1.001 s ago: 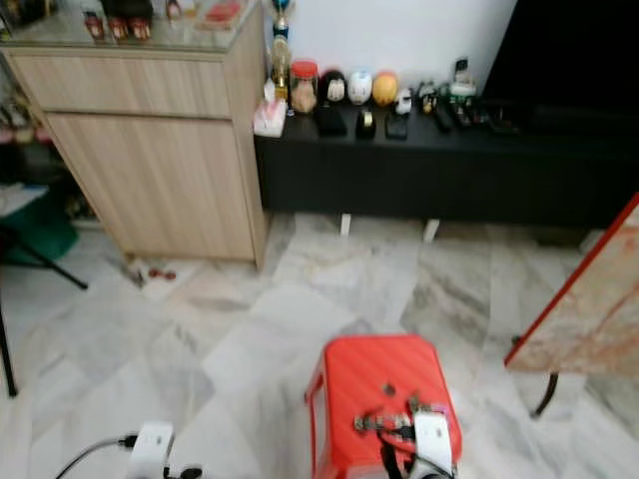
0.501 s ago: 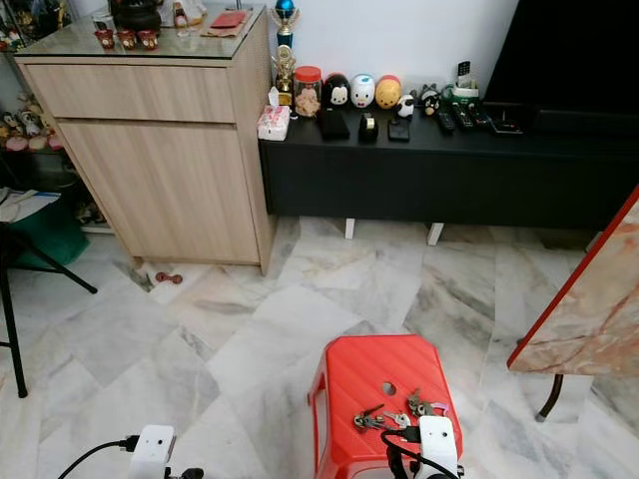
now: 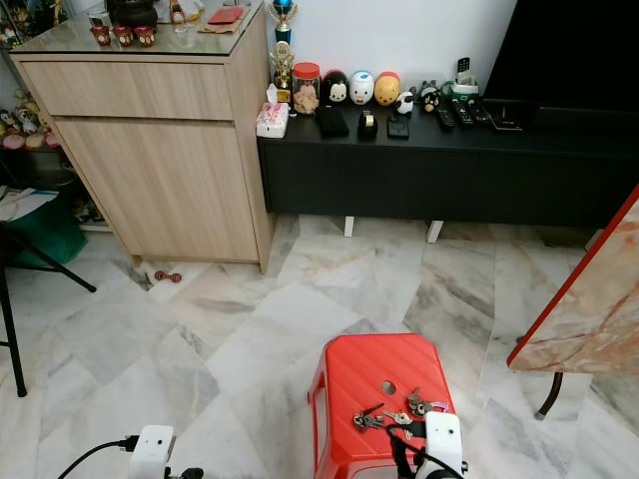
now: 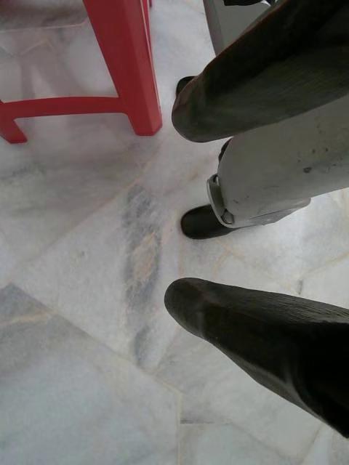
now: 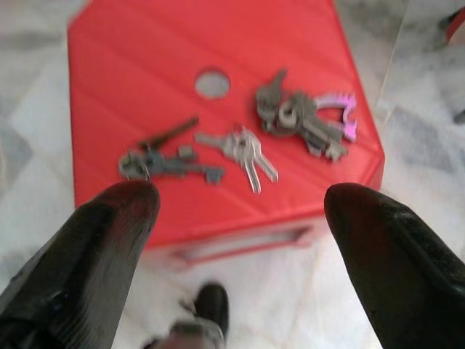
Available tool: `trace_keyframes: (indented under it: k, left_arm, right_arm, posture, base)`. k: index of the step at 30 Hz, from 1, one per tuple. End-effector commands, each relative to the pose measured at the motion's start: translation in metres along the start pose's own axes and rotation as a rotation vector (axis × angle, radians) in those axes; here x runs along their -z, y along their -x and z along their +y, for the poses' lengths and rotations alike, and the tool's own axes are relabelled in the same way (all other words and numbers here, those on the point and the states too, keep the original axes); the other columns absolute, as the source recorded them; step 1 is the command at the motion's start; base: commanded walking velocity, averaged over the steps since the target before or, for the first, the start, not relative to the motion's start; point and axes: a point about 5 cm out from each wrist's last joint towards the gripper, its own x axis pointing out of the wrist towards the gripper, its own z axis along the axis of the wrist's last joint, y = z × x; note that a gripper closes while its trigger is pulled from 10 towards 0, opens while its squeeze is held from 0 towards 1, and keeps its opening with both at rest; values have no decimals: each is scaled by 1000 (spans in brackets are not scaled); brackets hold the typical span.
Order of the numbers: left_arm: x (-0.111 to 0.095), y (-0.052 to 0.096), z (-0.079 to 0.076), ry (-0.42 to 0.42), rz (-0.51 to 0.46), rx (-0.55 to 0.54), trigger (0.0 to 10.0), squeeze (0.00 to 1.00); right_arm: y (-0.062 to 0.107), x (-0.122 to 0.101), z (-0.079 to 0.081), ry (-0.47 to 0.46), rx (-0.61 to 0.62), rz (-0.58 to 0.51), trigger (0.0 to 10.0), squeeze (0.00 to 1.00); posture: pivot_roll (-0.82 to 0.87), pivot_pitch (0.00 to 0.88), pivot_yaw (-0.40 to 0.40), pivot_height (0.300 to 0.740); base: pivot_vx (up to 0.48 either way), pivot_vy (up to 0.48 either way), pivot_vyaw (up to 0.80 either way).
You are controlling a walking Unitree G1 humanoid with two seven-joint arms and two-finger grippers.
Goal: Hang keys on a hook
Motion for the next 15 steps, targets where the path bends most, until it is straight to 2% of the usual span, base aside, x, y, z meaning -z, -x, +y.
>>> trace_keyframes:
  k: [1,12,13,14,15]
  left_arm:
    - [6,1,0,10,13,-1,10000,0]
    - [8,1,-1,5,14,3,10000,0]
    - [9,2,-1,4,17,2,10000,0]
    - [12,2,-1,-7,29,1,10000,0]
    - [14,3,-1,-10,34,1,10000,0]
  right_arm:
    - [1,-3,-2,-7,11,-48,10000,0]
    - [3,-14,-1,25,-17,-173,10000,0]
    - [-9,-57,16,72,-43,-293,10000,0]
    - [-17,-120,42,136,-80,-482,10000,0]
    - [-17,-134,49,154,-92,-532,10000,0]
  posture:
    - [61,0,-50,740]
    - [56,1,-52,740]
    - [50,4,-48,740]
    - [48,4,-47,740]
    - [47,5,-46,740]
  base:
    - [0,0,0]
    - [0,0,0]
    - [0,0,0]
    - [0,0,0]
    - [0,0,0]
